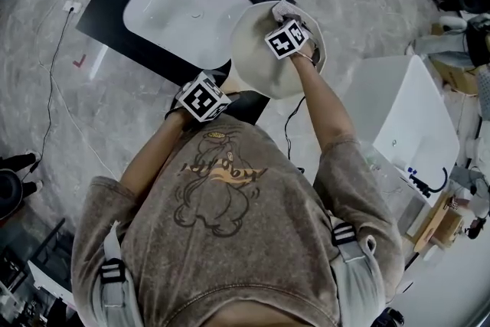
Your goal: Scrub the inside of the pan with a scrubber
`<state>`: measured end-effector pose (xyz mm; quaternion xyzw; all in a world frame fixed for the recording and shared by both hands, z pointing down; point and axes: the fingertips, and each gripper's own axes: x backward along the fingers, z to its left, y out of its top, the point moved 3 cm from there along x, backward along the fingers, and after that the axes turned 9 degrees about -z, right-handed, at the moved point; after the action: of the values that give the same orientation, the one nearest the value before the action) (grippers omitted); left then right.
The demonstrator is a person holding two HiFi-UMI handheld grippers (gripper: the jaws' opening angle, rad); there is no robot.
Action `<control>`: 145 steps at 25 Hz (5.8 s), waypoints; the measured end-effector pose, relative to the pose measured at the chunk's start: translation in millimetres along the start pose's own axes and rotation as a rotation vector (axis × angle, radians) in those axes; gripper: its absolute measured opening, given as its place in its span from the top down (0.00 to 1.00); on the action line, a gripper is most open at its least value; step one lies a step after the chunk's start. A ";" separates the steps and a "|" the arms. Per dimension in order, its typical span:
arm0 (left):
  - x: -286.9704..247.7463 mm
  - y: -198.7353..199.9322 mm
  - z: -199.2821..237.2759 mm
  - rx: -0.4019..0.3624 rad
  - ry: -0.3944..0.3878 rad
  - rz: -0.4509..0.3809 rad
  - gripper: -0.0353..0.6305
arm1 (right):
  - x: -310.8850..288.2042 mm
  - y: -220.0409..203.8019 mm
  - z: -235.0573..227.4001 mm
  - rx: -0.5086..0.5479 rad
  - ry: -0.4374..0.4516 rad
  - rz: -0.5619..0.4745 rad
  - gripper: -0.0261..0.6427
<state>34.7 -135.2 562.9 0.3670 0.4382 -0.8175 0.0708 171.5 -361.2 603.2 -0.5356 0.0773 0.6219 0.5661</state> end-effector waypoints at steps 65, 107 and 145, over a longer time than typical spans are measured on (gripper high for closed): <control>-1.4 1.5 -0.3 0.067 0.007 0.036 0.58 | 118.1 -44.6 157.4 -0.093 0.794 0.344 0.84; -4.0 -0.9 -4.4 0.080 -0.001 0.034 0.58 | 4.4 -30.2 41.0 -0.228 0.316 0.171 0.83; -4.0 -0.8 1.2 0.077 -0.048 0.068 0.57 | 65.5 -62.8 121.3 -0.352 0.658 0.385 0.84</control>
<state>36.6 -136.5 566.6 0.3643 0.3920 -0.8394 0.0951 164.8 -213.5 636.2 -0.7700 0.2454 0.5158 0.2845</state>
